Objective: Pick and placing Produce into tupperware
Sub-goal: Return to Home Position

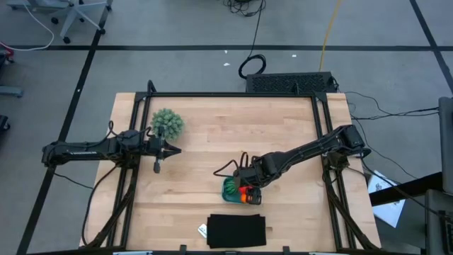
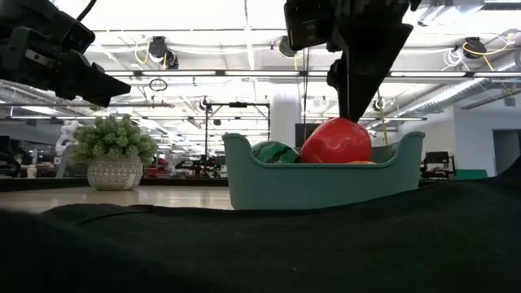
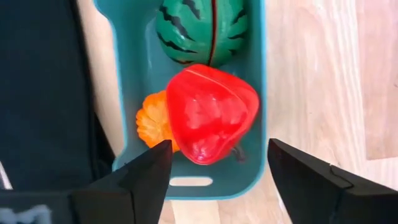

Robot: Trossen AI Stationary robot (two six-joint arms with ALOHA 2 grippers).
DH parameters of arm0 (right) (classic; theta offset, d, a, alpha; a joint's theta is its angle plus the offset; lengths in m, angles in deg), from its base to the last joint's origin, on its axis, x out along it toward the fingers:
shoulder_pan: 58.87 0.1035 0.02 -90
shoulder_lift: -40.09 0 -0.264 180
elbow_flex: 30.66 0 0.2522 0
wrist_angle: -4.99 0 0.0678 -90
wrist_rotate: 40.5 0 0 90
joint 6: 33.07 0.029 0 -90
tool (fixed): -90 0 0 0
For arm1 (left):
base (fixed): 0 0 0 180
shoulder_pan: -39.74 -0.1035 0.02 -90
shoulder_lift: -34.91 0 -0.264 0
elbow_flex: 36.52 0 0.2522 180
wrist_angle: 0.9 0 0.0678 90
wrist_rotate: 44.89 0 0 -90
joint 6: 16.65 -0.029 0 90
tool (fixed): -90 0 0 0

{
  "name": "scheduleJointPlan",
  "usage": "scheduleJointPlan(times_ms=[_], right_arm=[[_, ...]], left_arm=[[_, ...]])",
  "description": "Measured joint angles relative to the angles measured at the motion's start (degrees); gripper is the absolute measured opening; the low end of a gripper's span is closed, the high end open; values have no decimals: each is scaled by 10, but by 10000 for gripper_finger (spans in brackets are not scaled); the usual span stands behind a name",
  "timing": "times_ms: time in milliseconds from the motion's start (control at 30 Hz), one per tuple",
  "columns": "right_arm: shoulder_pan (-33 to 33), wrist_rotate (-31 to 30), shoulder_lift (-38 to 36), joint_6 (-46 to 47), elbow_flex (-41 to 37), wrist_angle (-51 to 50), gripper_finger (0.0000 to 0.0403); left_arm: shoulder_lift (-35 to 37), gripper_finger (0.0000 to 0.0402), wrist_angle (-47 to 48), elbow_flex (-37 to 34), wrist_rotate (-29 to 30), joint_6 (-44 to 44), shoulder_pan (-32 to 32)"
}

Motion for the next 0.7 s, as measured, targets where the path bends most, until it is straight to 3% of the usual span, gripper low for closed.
scheduleJointPlan(times_ms=[500,700], right_arm=[[-10,3,0,-14,1,-10,157],[-10,3,-2,-24,40,-32,127]], left_arm=[[0,31,0,0,0,0,0],[0,31,0,0,0,0,0]])
